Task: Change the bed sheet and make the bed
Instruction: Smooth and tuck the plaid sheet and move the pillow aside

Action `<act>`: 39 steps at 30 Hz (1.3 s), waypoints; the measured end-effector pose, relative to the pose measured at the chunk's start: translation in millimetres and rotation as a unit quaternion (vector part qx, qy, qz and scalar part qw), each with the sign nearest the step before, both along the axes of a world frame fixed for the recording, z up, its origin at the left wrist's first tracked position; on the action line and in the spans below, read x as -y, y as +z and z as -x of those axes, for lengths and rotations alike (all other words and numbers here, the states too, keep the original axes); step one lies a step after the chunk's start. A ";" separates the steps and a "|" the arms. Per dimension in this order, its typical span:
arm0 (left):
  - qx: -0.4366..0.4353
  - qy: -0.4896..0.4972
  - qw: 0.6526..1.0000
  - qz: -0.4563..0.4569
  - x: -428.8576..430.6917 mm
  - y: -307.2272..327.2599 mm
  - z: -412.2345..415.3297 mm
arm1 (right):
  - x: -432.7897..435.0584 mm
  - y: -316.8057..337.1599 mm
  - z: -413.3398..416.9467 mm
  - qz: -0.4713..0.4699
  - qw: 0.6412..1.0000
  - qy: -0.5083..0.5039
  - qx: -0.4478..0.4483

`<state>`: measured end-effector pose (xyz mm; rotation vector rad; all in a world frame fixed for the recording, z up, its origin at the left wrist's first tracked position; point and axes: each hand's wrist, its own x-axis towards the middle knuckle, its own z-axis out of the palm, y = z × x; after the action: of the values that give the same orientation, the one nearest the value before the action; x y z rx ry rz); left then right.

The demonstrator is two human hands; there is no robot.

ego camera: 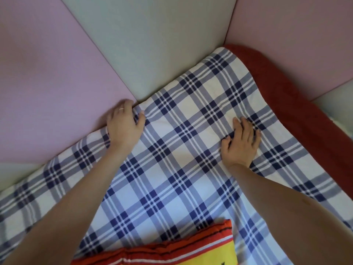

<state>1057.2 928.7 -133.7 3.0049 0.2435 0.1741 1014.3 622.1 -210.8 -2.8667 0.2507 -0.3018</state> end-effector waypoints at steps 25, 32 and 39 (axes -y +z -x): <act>-0.286 -0.360 0.886 0.065 171.5 125.4 159.9 | 223.9 85.6 180.1 0.111 0.962 -0.046 -0.245; -0.279 -0.370 0.883 0.070 211.4 132.9 167.7 | 220.2 101.0 227.9 0.041 0.986 -0.154 -0.040; -0.285 -0.393 0.868 0.104 274.0 88.2 181.2 | 239.2 45.3 238.7 -0.025 0.950 -0.312 -0.011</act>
<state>875.9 654.7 -45.5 2.5883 -0.8518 -0.7608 775.6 382.9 -165.5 -2.6608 1.1527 -0.3647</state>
